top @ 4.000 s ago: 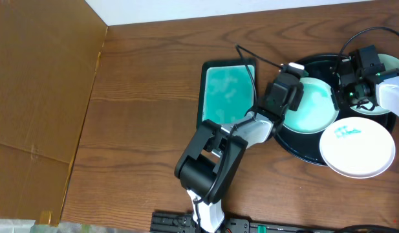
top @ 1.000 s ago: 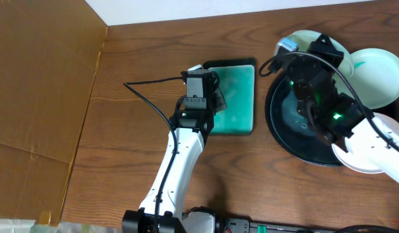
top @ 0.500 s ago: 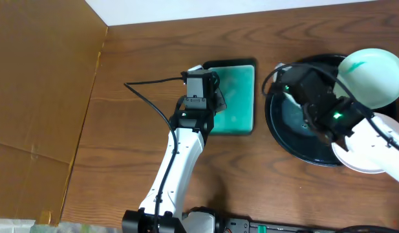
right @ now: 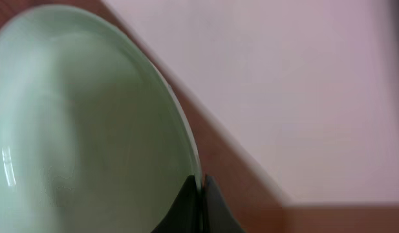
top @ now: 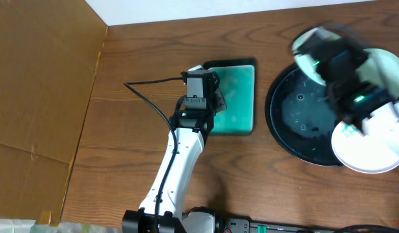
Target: Clean dirty plates on tray and stack at the side
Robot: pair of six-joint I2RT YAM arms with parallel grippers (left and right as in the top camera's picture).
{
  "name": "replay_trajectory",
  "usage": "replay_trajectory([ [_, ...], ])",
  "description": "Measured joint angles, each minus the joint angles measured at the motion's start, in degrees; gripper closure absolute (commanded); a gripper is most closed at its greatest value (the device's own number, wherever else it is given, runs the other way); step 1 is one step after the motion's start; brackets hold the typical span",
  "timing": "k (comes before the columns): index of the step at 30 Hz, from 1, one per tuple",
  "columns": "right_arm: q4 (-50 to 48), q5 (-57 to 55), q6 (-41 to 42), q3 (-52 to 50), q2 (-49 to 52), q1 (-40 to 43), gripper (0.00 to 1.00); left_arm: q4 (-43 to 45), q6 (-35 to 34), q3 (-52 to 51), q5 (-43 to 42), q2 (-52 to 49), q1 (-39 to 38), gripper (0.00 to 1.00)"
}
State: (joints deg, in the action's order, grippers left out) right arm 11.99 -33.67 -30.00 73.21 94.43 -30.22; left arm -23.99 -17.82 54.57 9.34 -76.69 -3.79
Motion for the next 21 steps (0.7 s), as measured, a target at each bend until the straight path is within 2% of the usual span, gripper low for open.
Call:
replay_trajectory([
  [3, 3.8, 13.9, 10.8, -0.1, 0.0, 9.3, 0.99, 0.0, 0.0, 0.0, 0.0, 0.0, 0.0, 0.93],
  [7, 2.6, 39.5, 25.4, -0.1, 0.1, 25.2, 0.99, 0.0, 0.0, 0.0, 0.0, 0.0, 0.0, 0.93],
  [11, 1.5, 54.8, 35.8, 0.0, 0.9, 38.3, 0.99, 0.0, 0.0, 0.0, 0.0, 0.0, 0.0, 0.93],
  [17, 5.4, 58.4, 44.7, 0.0, 5.8, 52.8, 0.99, 0.0, -0.2, 0.0, 0.0, 0.0, 0.0, 0.93],
  [21, 4.6, 56.4, 49.0, 0.0, 11.1, 57.5, 0.99, 0.0, -0.2, 0.0, 0.0, 0.0, 0.0, 0.93],
])
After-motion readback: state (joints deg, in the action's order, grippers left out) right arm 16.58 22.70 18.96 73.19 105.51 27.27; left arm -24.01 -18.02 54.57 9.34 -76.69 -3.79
